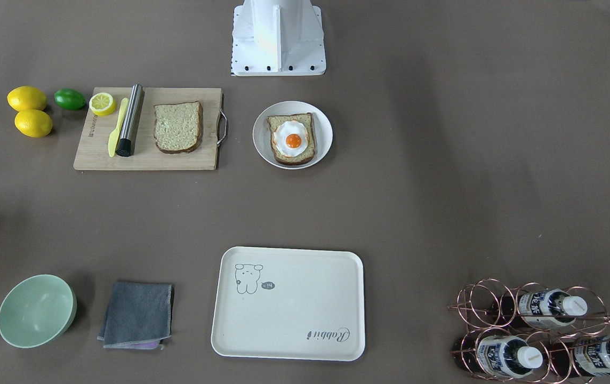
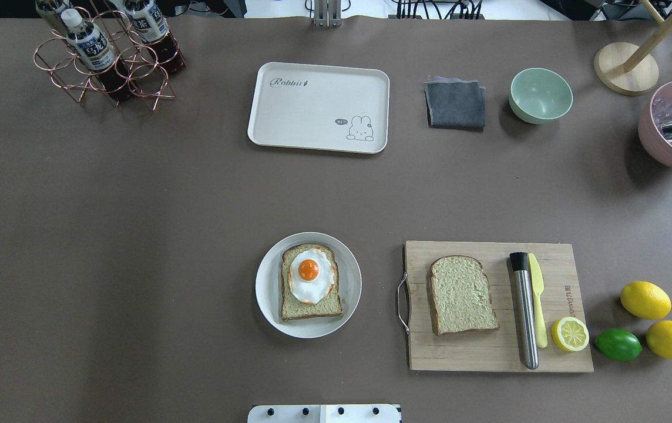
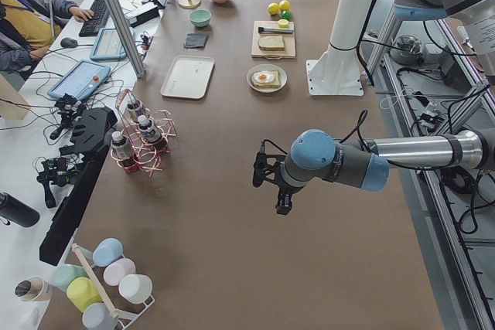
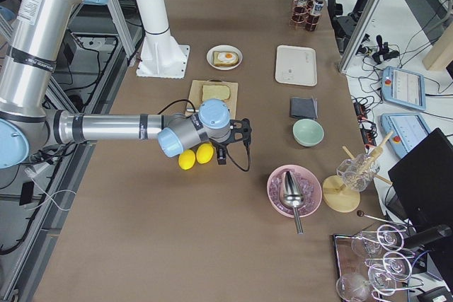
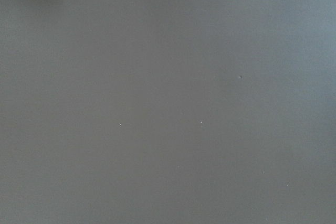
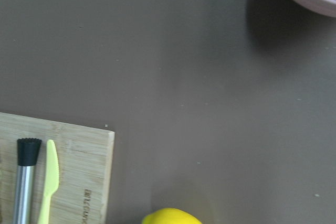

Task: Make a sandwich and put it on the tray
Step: 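Move the right gripper down to the bread slice on the cutting board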

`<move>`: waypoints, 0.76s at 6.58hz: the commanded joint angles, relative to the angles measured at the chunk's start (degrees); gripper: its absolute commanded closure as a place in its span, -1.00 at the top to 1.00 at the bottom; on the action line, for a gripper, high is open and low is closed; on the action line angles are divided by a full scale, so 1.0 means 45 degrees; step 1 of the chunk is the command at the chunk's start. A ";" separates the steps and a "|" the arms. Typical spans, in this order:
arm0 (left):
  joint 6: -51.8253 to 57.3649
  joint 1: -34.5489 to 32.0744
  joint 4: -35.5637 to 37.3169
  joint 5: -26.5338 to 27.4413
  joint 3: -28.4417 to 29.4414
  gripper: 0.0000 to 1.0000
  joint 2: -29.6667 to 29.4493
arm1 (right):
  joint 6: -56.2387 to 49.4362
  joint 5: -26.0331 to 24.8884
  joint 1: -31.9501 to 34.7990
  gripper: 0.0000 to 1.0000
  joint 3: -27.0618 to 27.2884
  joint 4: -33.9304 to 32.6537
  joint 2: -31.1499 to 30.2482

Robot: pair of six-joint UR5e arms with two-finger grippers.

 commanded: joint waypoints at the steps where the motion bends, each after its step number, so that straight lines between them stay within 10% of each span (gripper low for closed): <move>1: 0.0031 0.0001 -0.0525 0.0016 0.0544 0.91 -0.0274 | 0.2631 -0.0386 -0.1710 0.89 0.0138 0.0566 0.1128; 5: -0.0028 0.0021 -0.0861 0.0133 0.1328 0.95 -0.0918 | 0.8017 -0.4500 -0.6625 0.92 0.1619 0.0527 0.2714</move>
